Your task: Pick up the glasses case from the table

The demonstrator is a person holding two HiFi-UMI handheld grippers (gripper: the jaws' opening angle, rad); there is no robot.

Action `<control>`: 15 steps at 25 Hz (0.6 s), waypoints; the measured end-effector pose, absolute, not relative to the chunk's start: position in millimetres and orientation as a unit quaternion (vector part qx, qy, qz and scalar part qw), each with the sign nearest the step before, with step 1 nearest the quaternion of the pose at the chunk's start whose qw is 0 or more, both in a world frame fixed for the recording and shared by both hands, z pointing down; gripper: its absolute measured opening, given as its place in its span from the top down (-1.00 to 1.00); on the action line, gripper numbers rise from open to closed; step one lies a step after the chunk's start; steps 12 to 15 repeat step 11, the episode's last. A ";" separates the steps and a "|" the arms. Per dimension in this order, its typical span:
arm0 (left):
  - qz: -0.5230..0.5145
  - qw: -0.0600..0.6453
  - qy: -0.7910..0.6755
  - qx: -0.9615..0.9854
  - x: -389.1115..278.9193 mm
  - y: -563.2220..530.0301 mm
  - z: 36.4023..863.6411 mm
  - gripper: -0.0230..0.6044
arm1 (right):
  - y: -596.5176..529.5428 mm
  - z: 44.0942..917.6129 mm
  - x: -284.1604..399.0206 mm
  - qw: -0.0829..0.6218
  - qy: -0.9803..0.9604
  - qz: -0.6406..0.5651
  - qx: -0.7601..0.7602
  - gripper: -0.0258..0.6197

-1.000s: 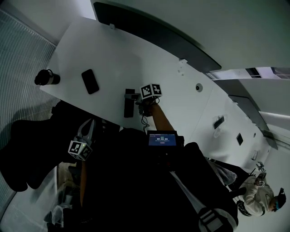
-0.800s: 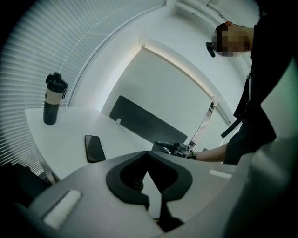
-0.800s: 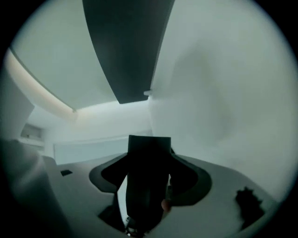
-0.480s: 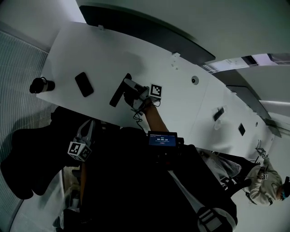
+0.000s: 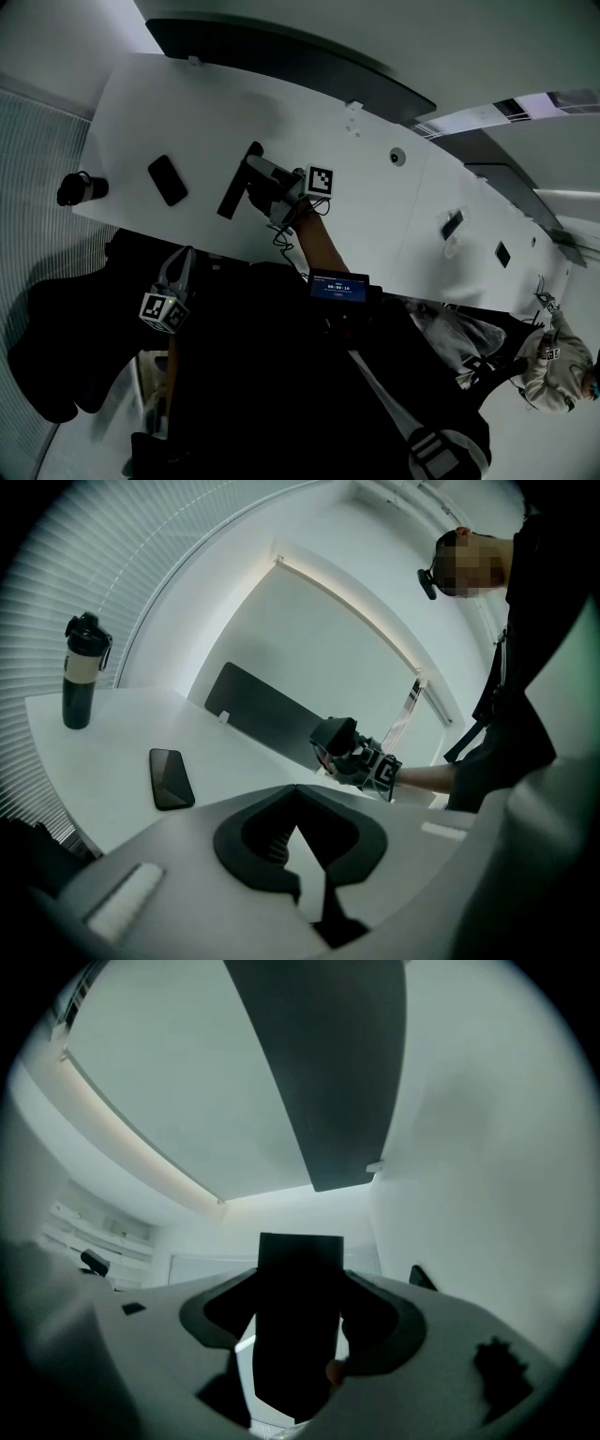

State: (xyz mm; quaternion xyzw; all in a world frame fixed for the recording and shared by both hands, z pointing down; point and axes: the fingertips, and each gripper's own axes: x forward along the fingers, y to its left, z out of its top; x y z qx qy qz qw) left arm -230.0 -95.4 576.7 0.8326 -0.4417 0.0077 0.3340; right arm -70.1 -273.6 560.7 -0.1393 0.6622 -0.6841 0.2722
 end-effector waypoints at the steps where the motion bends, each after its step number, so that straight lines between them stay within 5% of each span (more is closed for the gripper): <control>1: 0.010 0.333 -0.439 0.834 -229.2 -95.7 577.2 0.92 | -274.0 556.7 -69.4 0.275 0.664 -0.681 -0.138 0.00; 15: 0.020 0.332 -0.423 0.843 -228.8 -107.7 576.5 0.92 | -271.7 551.3 -66.5 0.274 0.674 -0.670 -0.145 0.00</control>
